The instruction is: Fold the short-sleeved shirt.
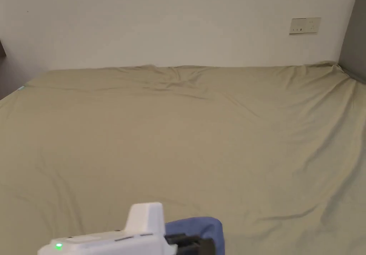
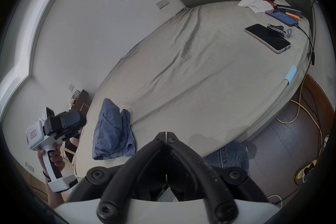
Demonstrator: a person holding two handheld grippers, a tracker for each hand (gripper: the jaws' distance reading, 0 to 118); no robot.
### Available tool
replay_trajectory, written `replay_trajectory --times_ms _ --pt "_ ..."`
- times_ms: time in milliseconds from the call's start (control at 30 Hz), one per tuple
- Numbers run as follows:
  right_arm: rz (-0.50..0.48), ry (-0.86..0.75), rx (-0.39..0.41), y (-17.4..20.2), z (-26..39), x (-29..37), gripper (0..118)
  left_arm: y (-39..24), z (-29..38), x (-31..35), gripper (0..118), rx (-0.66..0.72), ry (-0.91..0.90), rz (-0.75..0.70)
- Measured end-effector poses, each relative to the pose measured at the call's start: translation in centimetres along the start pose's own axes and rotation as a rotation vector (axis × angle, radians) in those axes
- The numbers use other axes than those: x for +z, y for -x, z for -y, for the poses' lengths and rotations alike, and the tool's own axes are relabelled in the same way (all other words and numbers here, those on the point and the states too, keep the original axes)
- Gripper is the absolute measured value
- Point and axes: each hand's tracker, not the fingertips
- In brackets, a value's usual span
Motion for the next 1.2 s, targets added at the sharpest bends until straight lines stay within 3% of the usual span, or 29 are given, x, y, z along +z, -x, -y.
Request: replay_trajectory --times_ms 133,167,200,333,467,633,733,900,1033,1133,1200 --pt "0.022 -0.002 -0.016 -0.8 -0.1 -0.2 2 1.0 0.2 -2.3 1 -0.251 0.015 -0.572" --pt "0.027 0.000 -0.017 -0.8 -0.1 -0.2 2 1.1 0.6 -3.4 1 -0.280 0.040 -0.620" --pt "0.031 0.002 -0.021 -0.9 0.0 -0.3 2 1.3 1.1 -4.2 1 -0.296 0.054 -0.604" --pt "0.016 0.015 -0.031 -0.7 0.2 -0.3 2 0.3 3.2 -7.4 0 -0.185 0.120 -0.317" --pt "0.015 0.016 -0.020 -0.2 0.2 0.0 2 -1.3 5.6 -11.8 0 -0.225 0.143 -0.338" --pt "-0.006 0.029 0.022 1.1 -0.1 -0.2 2 -2.4 6.2 -12.6 0 -0.110 0.126 -0.202" --pt "-0.054 0.028 0.114 3.0 -1.0 -1.1 2 -2.1 5.7 -10.2 0 -0.051 0.099 -0.069" --pt "-0.223 -0.007 0.211 7.4 -2.7 -4.8 2 1.2 5.6 -2.4 0 0.163 -0.048 0.098" --pt "-0.346 0.070 0.296 11.1 -2.6 -10.3 2 5.7 5.4 3.4 0 0.314 -0.183 0.079" --pt "-0.351 0.135 0.401 13.5 -1.6 -13.7 2 8.3 5.4 6.5 0 0.328 -0.260 0.024" --pt "-0.368 0.200 0.418 14.4 -1.0 -15.7 2 9.7 5.4 7.8 0 0.329 -0.270 -0.020"
